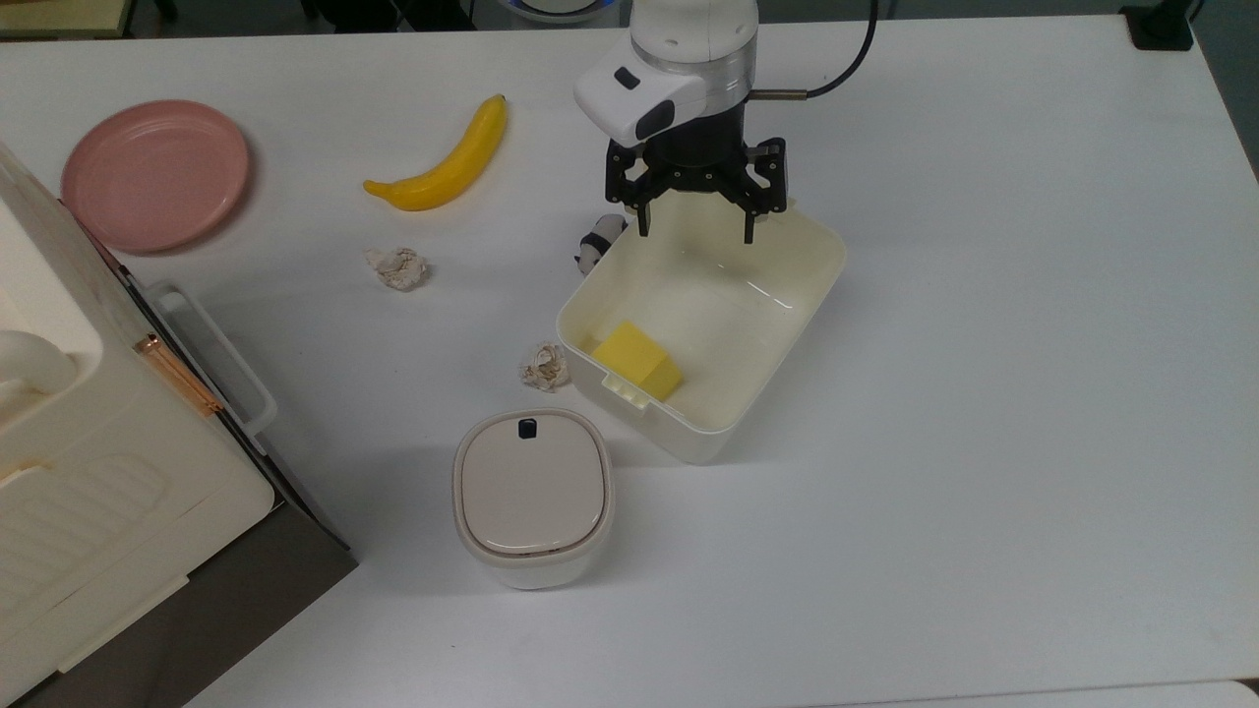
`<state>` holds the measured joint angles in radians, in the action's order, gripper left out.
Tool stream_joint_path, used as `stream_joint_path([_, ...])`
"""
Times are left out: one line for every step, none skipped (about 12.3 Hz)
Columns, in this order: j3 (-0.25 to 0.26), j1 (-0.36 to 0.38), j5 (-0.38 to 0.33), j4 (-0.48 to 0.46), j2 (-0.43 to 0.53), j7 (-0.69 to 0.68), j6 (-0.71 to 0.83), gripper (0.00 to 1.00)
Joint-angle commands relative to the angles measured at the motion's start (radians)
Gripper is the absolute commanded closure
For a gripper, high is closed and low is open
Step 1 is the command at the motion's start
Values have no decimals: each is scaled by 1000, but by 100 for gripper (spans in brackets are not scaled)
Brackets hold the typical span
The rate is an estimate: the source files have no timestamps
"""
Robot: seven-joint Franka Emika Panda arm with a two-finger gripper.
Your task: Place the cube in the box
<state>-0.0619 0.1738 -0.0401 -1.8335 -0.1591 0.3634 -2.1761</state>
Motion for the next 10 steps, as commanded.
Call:
stream_joint_path([8,-13,20,109,55,19,274,0])
stream_joint_path([8,-20,46,137,67,19,353,0])
stream_joint_path([8,-42,63,161,94,14,424,0])
stream_joint_path([8,-63,87,152,143,-16,442,0])
stream_joint_path([8,-79,98,145,168,-44,444,0])
stream_joint_path([10,-118,91,146,194,-46,446,0])
stream_joint_path([14,-132,83,146,207,-44,446,0])
stream_joint_path([23,-149,42,146,217,-56,446,0])
stream_joint_path([27,-168,16,146,230,-79,447,0])
stream_joint_path([34,-177,14,148,231,-98,456,0])
